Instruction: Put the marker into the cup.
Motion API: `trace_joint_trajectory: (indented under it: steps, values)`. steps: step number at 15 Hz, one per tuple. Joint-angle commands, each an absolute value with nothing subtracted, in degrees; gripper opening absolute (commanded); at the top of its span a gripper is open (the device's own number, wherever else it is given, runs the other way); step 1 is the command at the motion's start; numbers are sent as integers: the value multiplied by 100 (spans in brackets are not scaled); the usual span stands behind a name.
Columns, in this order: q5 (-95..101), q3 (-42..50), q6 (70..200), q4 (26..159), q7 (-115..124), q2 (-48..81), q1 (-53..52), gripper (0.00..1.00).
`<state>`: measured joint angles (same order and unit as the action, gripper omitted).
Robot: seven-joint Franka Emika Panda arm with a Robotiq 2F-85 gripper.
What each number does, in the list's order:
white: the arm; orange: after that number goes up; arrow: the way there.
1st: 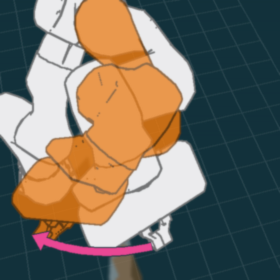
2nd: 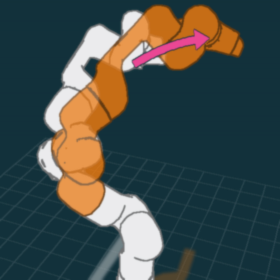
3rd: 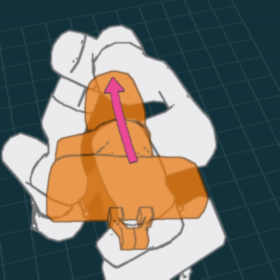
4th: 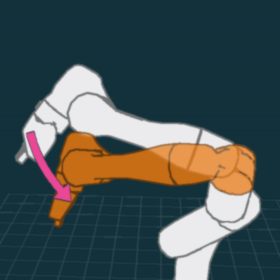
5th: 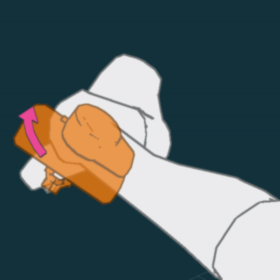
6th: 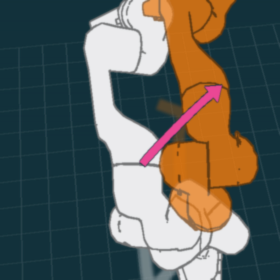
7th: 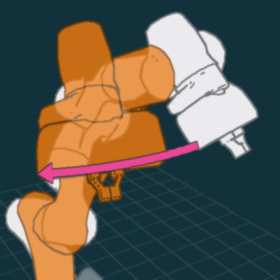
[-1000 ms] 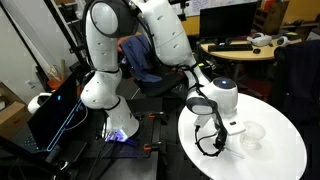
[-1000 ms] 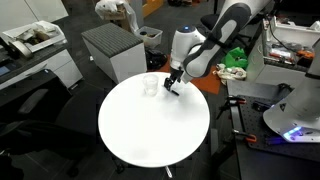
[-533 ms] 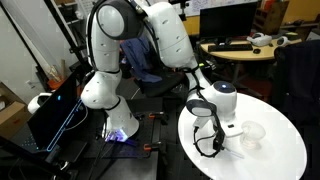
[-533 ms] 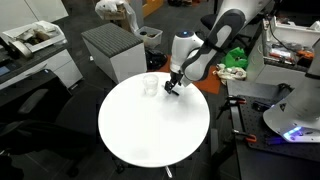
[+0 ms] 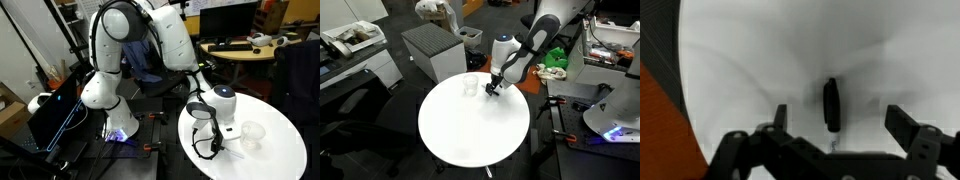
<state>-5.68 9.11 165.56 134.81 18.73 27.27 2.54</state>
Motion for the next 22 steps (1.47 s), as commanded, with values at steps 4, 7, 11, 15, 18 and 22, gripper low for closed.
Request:
trace_joint_trajectory:
  steps: [4,7,11,15,18,22]
  values:
    - [-715,948,16572,13328,1898,2890,192,100]
    - [-709,956,16550,13294,1902,2915,182,92]
    - [-707,958,16556,13268,1900,2932,182,57]
    - [-709,958,16554,13241,1898,2956,183,25]
    - [-704,966,16544,13222,1902,2976,177,1]
    - [-682,1000,16571,13279,1918,2902,142,4]
